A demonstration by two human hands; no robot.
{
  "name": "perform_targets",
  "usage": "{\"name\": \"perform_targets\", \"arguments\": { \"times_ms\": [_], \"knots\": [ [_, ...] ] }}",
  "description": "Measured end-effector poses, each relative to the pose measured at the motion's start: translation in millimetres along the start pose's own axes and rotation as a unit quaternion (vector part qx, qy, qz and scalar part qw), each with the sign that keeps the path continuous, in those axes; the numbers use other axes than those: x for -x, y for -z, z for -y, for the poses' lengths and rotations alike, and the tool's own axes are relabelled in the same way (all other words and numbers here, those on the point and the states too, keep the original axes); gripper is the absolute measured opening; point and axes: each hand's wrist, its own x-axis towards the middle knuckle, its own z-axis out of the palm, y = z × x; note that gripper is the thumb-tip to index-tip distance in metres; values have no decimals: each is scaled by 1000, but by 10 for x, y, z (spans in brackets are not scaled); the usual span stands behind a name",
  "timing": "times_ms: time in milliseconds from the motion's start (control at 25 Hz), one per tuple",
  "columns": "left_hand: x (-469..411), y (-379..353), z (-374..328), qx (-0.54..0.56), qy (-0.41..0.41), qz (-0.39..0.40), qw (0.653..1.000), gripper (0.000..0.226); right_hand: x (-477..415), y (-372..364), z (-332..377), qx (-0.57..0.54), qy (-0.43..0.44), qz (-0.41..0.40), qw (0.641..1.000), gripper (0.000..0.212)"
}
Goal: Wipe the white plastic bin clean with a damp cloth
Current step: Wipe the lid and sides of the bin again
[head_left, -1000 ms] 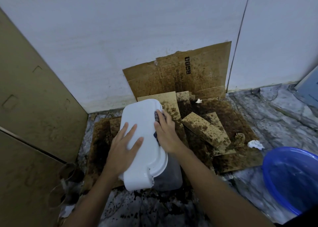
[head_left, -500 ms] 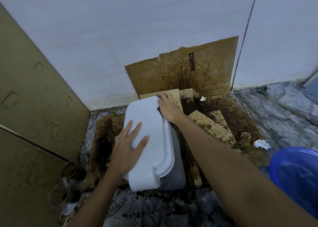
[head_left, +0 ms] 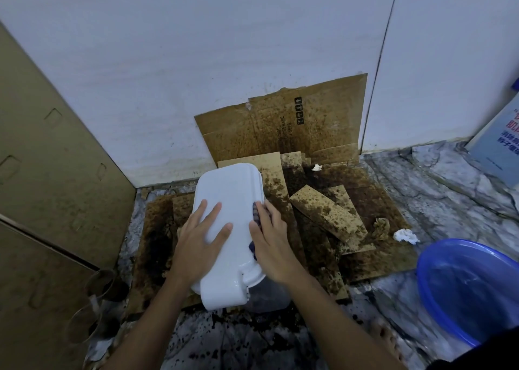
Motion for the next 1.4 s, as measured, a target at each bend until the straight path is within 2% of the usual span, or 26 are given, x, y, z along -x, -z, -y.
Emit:
{"name": "perform_targets", "arguments": {
  "times_ms": [200, 400, 520, 720, 840, 1040, 1240, 1400],
  "knots": [
    [98, -7, -89, -2, -2, -1, 1000, 86, 208, -82, -98, 15, 5, -29, 999, 56],
    [185, 72, -18, 135, 1, -11, 991, 69, 241, -38, -143, -6, 24, -55, 998, 55],
    [223, 78, 89, 147, -13, 2, 989, 68, 203, -19, -151, -26, 26, -42, 998, 58],
    [247, 19, 17, 181, -6, -23, 983, 74, 147, -34, -215, -70, 47, -40, 996, 69],
    [235, 19, -79, 223, 4, -43, 974, 65, 74, 39, -285, -103, 60, -39, 992, 71],
    [268, 48, -229, 252, 56, -94, 961, 65, -169, 245, -163, -129, 66, 23, 989, 70],
    [441, 73, -428, 253, 112, -161, 947, 66, -530, 509, 98, -119, 94, 109, 983, 58],
    [546, 63, -504, 238, 137, -163, 948, 89, -793, 506, 165, -109, 99, 132, 980, 49]
  ]
}}
